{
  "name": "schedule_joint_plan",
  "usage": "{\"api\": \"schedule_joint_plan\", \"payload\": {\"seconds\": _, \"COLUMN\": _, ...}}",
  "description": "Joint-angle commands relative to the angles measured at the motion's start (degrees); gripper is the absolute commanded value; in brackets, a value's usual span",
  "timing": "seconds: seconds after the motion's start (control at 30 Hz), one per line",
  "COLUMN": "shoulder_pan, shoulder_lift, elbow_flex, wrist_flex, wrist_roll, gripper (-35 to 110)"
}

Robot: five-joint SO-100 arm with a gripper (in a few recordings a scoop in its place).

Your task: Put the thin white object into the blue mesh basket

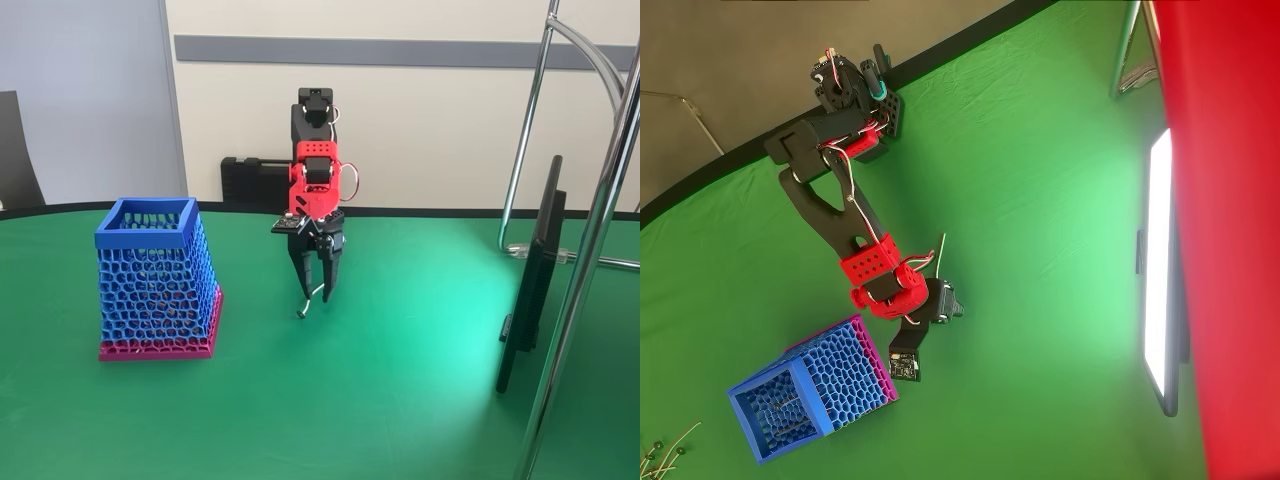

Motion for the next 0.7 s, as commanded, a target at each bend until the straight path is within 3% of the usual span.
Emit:
{"api": "schedule_joint_plan", "payload": {"seconds": 0.0, "shoulder_pan": 0.4, "shoulder_lift": 3.0, "elbow_flex": 0.4, "wrist_flex": -1.6, "wrist_roll": -0.6, "gripper": 17}}
{"api": "schedule_joint_plan", "payload": {"seconds": 0.67, "shoulder_pan": 3.0, "shoulder_lift": -1.4, "elbow_flex": -2.4, "wrist_flex": -0.7, "wrist_roll": -1.2, "gripper": 17}}
